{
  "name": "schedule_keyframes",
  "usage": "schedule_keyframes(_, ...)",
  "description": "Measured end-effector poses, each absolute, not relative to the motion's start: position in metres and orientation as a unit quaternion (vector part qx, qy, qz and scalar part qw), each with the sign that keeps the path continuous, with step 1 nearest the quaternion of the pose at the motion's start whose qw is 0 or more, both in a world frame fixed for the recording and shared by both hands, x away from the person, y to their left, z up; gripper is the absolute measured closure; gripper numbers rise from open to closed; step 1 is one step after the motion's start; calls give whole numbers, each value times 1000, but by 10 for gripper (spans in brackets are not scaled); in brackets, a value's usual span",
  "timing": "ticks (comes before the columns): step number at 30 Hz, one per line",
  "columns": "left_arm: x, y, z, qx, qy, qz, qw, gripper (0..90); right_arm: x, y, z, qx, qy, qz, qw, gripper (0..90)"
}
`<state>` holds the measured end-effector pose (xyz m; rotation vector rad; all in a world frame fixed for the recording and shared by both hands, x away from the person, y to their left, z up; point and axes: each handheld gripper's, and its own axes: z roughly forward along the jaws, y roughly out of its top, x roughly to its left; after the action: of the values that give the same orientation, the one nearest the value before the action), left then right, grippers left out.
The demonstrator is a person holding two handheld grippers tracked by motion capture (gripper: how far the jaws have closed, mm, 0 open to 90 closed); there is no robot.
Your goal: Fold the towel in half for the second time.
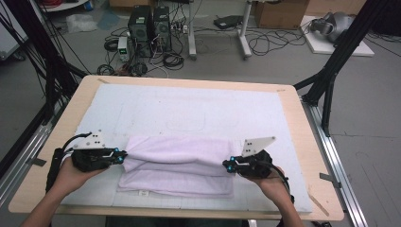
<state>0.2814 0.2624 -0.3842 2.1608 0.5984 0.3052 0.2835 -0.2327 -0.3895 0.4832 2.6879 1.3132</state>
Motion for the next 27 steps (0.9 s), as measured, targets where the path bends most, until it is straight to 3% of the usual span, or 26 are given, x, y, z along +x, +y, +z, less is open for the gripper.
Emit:
schedule_keyframes(6,268,262,-380,862,238,127,429,597,262,-241,-374,145,878,453,59,805)
schedule_keyframes(12,266,253,-398,878,230,106,406,551,273,-232,-395,152,891,426,47,685)
schedule_keyframes(17,272,245,-420,892,222,94,383,625,286,-222,-419,162,901,400,35,656)
schedule_keyframes(19,274,243,-426,897,219,93,372,718,290,-219,-427,164,906,388,25,666)
schedule_keyframes(22,275,245,-426,898,215,96,373,836,290,-218,-432,159,912,378,19,787)
schedule_keyframes(24,275,249,-422,897,214,102,373,850,288,-219,-430,160,911,380,15,852)
schedule_keyframes(27,273,256,-412,890,219,106,386,853,288,-223,-425,160,905,393,18,865)
